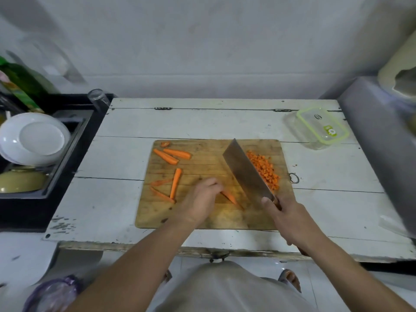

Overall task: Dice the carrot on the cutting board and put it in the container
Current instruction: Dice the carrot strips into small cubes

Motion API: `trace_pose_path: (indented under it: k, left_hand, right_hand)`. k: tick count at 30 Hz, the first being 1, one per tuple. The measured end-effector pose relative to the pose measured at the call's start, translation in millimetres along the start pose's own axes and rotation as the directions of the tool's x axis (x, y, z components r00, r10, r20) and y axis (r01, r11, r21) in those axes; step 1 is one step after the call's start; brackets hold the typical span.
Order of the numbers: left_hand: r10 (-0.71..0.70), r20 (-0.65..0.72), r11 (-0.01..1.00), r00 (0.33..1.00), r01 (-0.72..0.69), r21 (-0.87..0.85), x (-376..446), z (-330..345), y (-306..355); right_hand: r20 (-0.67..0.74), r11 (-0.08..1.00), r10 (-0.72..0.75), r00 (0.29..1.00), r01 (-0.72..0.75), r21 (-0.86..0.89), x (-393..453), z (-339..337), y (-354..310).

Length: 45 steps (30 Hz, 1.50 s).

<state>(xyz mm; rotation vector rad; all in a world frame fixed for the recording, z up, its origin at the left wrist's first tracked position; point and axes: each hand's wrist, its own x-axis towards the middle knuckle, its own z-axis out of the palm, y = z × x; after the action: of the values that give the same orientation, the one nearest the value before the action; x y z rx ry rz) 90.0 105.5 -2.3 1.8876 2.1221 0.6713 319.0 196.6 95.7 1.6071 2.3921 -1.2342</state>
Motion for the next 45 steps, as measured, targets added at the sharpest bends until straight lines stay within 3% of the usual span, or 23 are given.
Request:
trace_pose_path:
  k: [2,6,8,11,18,29,36,41,45]
  left_hand:
    - [0.031,-0.014,0.993,0.999,-0.030,0.114,-5,5,0]
    - [0.143,-0.196,0.986,0.970,-0.122,0.116,-32,12,25]
    - [0.178,-0.225,0.974,0.958,-0.139,0.181,-37,19,37]
    - [0.079,-0.199,0.975,0.977,-0.034,0.218,-34,27,41]
    - [0.001,-0.092,0.951,0.996,0.027,0.309,-34,40,36]
    - [0.015,-0.083,0.947,0.996,0.013,0.320,-34,43,34]
    - [0.027,-0.085,0.949,0.996,0.001,0.315,-32,43,32]
    - [0.044,-0.090,0.952,0.995,-0.014,0.306,-29,45,29]
    - [0.072,-0.111,0.948,0.991,-0.033,0.317,-33,42,31]
  right_hand:
    - [0.006,0.996,-0.006,1.000,0.007,-0.088,-5,2,6]
    - [-0.008,0.975,-0.048,0.999,0.045,-0.217,-13,11,20]
    - [-0.019,0.965,-0.087,0.996,0.079,-0.249,-14,14,20]
    - [-0.032,0.935,-0.162,0.986,0.143,-0.324,-13,14,14]
    - [-0.008,0.864,-0.185,0.983,0.158,-0.477,-16,19,11]
    - [-0.012,0.795,-0.155,0.988,0.117,-0.595,-38,25,2]
    - [0.058,0.862,-0.063,0.996,0.084,-0.500,-18,25,2]
    - [0.019,0.809,-0.178,0.984,0.158,-0.566,18,48,-21]
    - [0.025,0.925,-0.133,0.991,0.133,-0.356,31,43,-14]
